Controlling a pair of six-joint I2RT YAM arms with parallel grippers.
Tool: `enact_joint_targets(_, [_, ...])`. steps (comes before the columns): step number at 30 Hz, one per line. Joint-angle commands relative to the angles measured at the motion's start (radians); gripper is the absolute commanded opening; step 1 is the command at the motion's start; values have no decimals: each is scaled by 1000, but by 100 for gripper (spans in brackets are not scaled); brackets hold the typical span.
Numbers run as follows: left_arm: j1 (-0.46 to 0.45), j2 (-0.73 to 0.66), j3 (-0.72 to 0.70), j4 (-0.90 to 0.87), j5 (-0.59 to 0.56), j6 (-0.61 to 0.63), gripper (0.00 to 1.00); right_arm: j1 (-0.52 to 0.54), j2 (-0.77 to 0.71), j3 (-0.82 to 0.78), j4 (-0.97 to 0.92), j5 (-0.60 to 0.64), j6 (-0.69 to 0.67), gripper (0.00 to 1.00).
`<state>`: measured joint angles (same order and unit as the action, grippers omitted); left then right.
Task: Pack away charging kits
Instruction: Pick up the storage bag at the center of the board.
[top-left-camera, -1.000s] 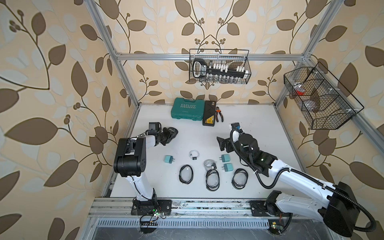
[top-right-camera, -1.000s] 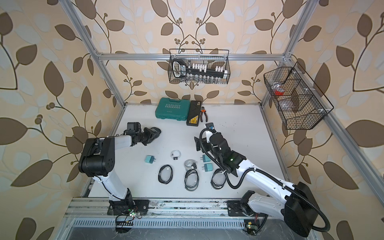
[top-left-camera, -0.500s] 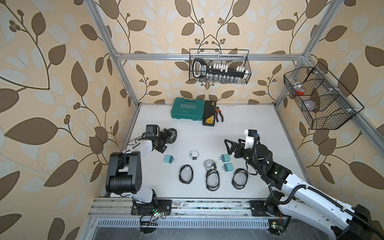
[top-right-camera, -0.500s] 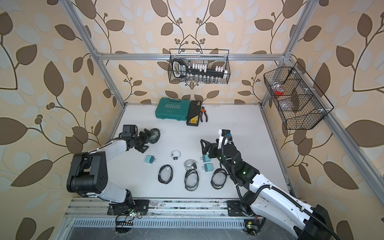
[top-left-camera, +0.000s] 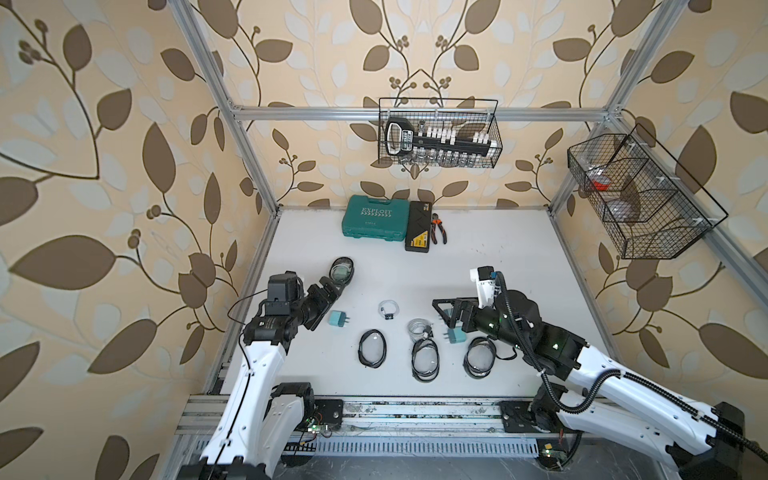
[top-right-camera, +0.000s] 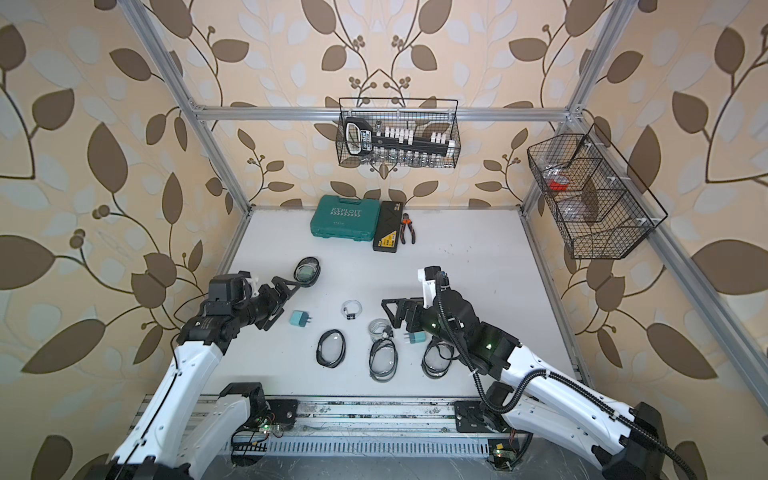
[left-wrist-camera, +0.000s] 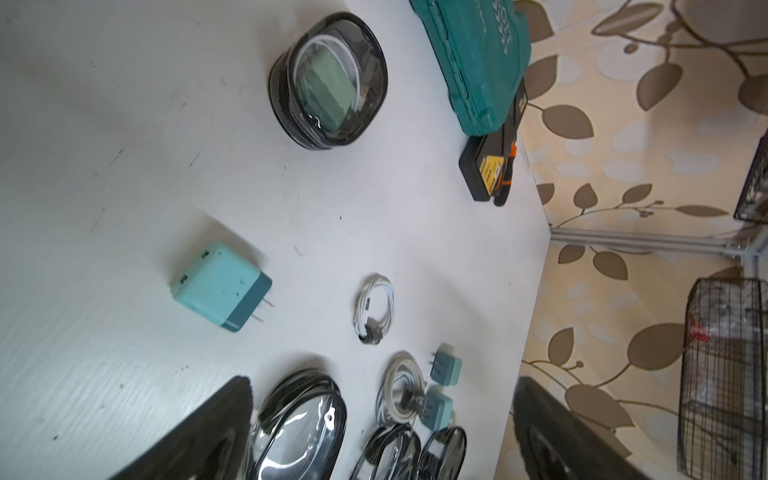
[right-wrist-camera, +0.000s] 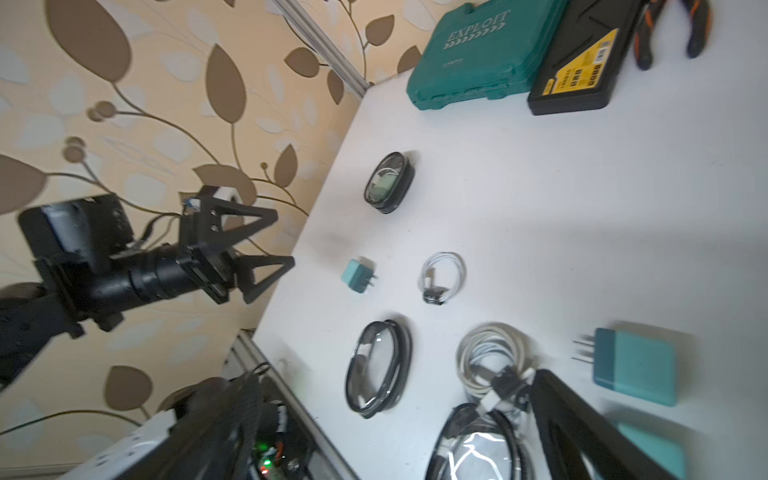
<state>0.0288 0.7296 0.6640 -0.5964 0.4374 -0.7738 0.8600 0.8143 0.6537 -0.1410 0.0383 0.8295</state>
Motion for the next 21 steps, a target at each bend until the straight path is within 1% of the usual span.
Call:
enact_joint_targets(1, [-43, -109, 47, -246, -17, 130, 99, 56, -58, -15, 29, -10, 142, 100])
enact_joint_targets(4, [-122, -138, 70, -261, 17, 128, 99, 65, -86, -31, 92, -32, 142, 100])
enact_joint_targets(7, [-152, -124, 126, -309, -7, 133, 99, 65, -68, -30, 149, -58, 135, 100])
enact_joint_targets(10, [-155, -55, 214, -375, -7, 186, 98, 65, -3, 20, 121, -56, 112, 100])
enact_joint_targets(12, [-163, 12, 269, -403, 3, 220, 96, 65, 52, 51, 124, -94, 96, 100])
enact_joint_targets(13, [-175, 41, 274, -393, -2, 222, 95, 65, 84, 76, 106, -96, 88, 100])
enact_joint_targets(15, [-225, 88, 235, -316, -14, 203, 94, 66, 122, 103, 69, -64, 87, 100])
enact_joint_targets(16, [-262, 112, 217, -279, -39, 190, 92, 65, 129, 103, 64, -41, 83, 100])
enact_joint_targets(17, [-310, 146, 197, -242, -88, 169, 91, 65, 134, 96, 60, -1, 80, 100])
enact_joint_targets(19, [-411, 221, 171, -156, -155, 148, 89, 61, 134, 82, 16, 128, 84, 100])
enact_joint_targets(21, [-500, 320, 184, -113, -250, 150, 85, 56, 131, 65, -52, 264, 101, 100])
